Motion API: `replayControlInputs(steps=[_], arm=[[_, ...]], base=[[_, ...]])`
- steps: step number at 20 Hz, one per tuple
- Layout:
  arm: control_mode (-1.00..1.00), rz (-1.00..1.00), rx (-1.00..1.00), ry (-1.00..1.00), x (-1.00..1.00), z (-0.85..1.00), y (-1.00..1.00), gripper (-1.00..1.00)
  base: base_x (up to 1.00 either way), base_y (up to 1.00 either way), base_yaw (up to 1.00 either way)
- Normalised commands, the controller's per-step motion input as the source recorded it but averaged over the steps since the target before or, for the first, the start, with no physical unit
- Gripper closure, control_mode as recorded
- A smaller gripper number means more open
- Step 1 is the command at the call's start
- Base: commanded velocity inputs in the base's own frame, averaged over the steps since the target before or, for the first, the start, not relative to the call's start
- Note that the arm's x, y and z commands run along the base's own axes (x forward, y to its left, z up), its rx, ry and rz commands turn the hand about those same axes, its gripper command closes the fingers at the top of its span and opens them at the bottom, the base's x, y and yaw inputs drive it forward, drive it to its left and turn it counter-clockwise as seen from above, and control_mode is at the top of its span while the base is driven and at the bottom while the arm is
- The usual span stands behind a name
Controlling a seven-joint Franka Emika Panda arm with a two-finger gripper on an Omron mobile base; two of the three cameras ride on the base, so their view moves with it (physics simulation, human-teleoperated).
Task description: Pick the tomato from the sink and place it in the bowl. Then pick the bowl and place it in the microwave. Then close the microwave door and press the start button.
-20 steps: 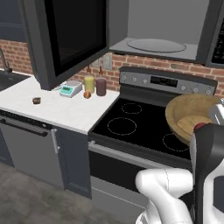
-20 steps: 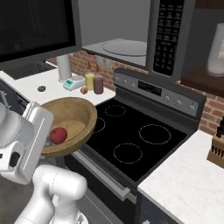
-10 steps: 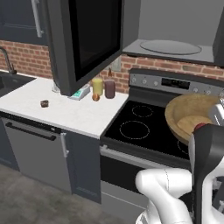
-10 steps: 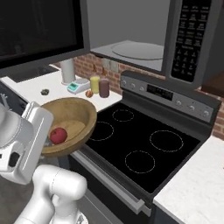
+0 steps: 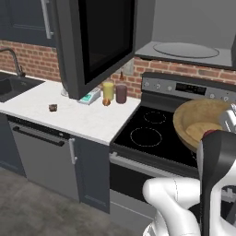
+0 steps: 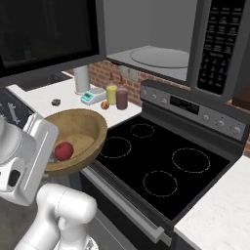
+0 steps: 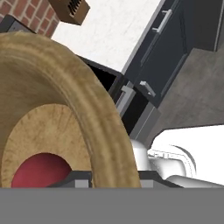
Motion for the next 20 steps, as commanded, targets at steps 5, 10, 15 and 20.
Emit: replayControlInputs(steps=[5, 10, 15, 20], arm=[[1.00, 0.00, 0.00, 0.00, 0.00, 0.00, 0.00, 1.00], [1.00, 0.00, 0.00, 0.00, 0.00, 0.00, 0.00, 1.00], [1.00, 0.00, 0.00, 0.00, 0.00, 0.00, 0.00, 1.00], [-1.00, -0.06, 0.00, 0.00, 0.00, 0.01, 0.00, 1.00]], base=[[0.02, -0.25, -0.06], [0.00, -0.10, -0.18], [0.00, 0.00, -0.19], [0.00, 0.00, -0.07]])
